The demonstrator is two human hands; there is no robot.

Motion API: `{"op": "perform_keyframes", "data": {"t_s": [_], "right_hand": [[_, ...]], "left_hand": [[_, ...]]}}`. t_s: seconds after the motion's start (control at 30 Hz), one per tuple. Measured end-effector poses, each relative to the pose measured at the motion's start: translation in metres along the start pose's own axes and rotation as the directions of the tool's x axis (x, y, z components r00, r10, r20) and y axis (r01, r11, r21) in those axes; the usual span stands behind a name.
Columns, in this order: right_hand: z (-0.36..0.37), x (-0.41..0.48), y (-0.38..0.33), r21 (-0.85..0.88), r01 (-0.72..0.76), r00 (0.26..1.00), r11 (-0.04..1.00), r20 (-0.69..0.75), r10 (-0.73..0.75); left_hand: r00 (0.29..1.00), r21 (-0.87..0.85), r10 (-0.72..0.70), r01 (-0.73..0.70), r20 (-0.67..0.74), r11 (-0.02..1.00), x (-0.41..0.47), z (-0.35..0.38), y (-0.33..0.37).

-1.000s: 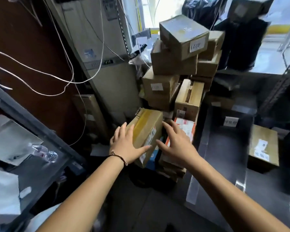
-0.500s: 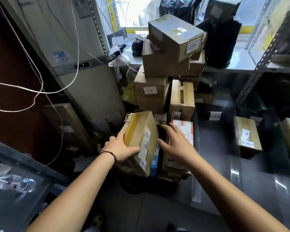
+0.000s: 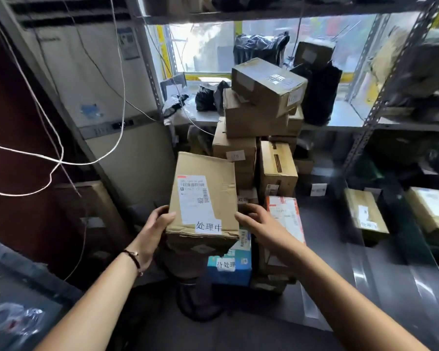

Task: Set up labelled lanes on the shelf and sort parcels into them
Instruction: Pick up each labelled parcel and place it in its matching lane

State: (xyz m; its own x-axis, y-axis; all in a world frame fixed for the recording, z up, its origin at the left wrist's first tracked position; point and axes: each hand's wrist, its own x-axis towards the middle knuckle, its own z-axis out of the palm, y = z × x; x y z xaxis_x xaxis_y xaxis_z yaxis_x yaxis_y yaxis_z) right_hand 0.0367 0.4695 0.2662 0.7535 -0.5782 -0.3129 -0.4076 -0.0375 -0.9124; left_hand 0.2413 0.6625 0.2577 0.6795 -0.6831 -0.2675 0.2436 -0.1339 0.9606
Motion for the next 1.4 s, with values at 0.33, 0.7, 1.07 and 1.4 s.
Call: {"op": "perform_keyframes", "data": {"t_s": [0.33, 0.7, 1.07, 1.4], "right_hand": [[0.006, -0.047, 0.024, 0.447, -0.049, 0.999, 0.893, 0.005, 0.052], [-0.026, -0.148, 0.084, 0.558, -0.093, 0.946, 0.825, -0.21, 0.248], [-0.116, -0.208, 0.146, 0.668, 0.035, 0.879, 0.743, -0.374, 0.295], [-0.248, -0.224, 0.199, 0.688, 0.029, 0.868, 0.725, -0.378, 0.324]], "left_hand": [[0.962, -0.224, -0.018, 0.082, 0.274, 0.971, -0.01, 0.024, -0.016], [0.822, -0.038, -0.155, 0.21, 0.548, 0.977, -0.027, 0.113, -0.052], [0.69, 0.167, -0.281, 0.229, 0.667, 0.959, -0.046, 0.249, -0.049], [0.703, 0.287, -0.299, 0.14, 0.646, 0.948, -0.045, 0.385, -0.069]]}}
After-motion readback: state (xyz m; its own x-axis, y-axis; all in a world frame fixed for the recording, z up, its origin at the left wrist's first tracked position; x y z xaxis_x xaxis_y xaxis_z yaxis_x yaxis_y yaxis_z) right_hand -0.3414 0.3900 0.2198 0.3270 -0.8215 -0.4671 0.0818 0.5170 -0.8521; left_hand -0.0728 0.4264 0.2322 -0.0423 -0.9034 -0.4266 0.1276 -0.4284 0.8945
